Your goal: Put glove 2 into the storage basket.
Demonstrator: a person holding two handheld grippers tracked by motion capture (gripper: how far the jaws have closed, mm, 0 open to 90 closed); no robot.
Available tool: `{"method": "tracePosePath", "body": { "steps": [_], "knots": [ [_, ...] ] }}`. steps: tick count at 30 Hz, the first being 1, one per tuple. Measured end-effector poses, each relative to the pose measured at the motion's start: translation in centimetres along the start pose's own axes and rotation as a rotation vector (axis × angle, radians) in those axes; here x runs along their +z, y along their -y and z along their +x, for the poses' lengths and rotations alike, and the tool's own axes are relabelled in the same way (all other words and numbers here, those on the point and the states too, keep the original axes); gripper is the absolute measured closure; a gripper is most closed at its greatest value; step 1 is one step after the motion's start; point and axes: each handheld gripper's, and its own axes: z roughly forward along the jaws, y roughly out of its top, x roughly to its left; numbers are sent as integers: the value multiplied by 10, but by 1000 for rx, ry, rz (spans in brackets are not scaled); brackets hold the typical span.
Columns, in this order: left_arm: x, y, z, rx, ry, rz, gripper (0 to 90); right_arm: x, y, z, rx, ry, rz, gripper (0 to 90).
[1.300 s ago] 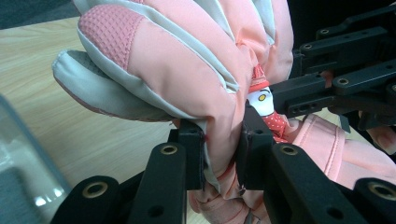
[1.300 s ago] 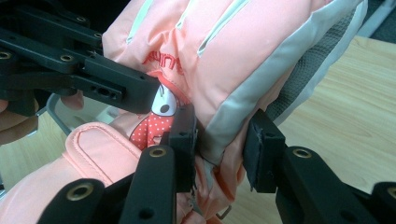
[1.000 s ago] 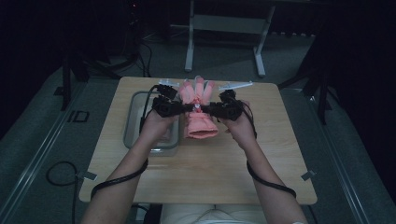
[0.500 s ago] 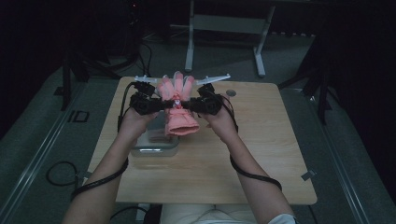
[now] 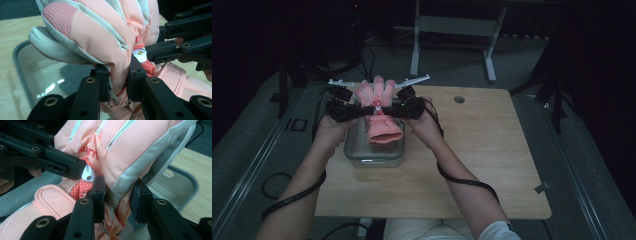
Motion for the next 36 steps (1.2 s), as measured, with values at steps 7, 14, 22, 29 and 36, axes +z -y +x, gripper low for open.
{"method": "tracePosePath", "body": {
  "steps": [7, 14, 22, 29, 36],
  "knots": [
    [12, 11, 17, -35, -1, 14, 747, 24, 4, -4, 9, -8, 34, 677],
    [34, 20, 30, -80, 15, 24, 746, 41, 9, -15, 20, 12, 80, 677],
    [56, 36, 39, -118, 17, 66, 745, 63, 28, -26, 46, 12, 138, 677],
    [74, 49, 42, -143, 16, 109, 742, 73, 41, -34, 57, 11, 191, 676],
    [84, 54, 45, -164, -16, 162, 727, 86, 47, -37, 48, 14, 238, 662]
  ]
}}
